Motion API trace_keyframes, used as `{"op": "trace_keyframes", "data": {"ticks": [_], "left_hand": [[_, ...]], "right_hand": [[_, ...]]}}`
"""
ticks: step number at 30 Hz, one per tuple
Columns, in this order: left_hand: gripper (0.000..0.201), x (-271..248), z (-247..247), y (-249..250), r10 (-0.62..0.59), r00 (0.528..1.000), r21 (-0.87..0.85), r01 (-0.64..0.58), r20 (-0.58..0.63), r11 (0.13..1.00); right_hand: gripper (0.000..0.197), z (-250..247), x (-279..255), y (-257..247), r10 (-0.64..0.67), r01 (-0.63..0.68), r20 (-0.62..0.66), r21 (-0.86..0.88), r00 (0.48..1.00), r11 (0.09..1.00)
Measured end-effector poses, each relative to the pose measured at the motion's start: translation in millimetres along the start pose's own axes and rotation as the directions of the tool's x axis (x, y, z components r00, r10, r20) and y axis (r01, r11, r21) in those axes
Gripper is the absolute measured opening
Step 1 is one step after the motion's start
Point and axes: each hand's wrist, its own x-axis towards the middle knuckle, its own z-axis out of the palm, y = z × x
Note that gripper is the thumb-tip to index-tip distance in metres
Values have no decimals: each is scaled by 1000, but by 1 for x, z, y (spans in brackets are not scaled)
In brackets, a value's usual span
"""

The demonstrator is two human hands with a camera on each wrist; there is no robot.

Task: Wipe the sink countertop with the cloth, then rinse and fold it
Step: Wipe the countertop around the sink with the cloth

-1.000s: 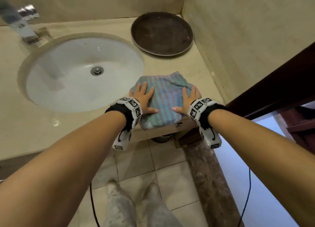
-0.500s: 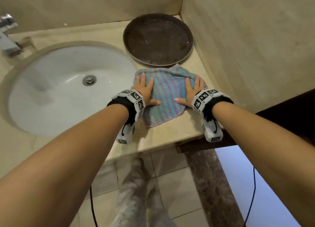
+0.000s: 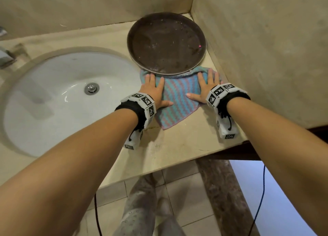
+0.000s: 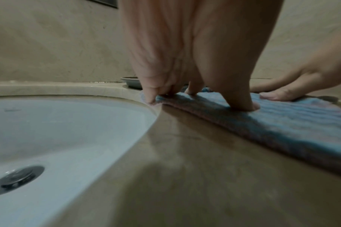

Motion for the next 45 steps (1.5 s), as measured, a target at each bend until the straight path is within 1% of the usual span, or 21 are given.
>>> {"op": "trace_keyframes", "data": {"ticks": [7,15,21,26,33,38,42,43,44,45], "left_hand": [[100,-13,7,4,13,1000,79,-13,-2,997],[100,-51,35,20,45,999,122,-45,4,992],[99,-82,56,33,32,999,111,-34,17,993],[99,-95,64,42,16,1000,118,-19,26,993],[99,-100,69,45,10,1000,109,-12,17,994],[103,-89,66,40,32,999,95,-32,0,995],[103,-74,55,35,42,999,50,-43,6,998],[99,-71,51,33,58,998,13,-58,-13,998],[89,-68,48,29,66,995,-55,-71,-74,996],[75,-66,46,25,48,983,-141,-74,-179,987]], "right_hand": [[95,21,-27,8,15,-15,-12,21,1000,1000],[93,47,-71,23,18,-18,22,-13,1000,1000],[93,65,-99,31,6,-6,23,-18,1000,1000],[92,73,-116,37,-4,4,40,-22,999,1000],[93,75,-118,40,-29,29,36,-7,999,1000],[95,72,-109,40,-26,26,49,1,998,1000],[97,66,-96,36,-9,9,16,0,1000,1000],[97,63,-92,35,-9,9,8,2,1000,1000],[98,60,-87,34,-13,13,4,4,1000,1000],[98,57,-82,33,-19,19,3,5,1000,1000]]}}
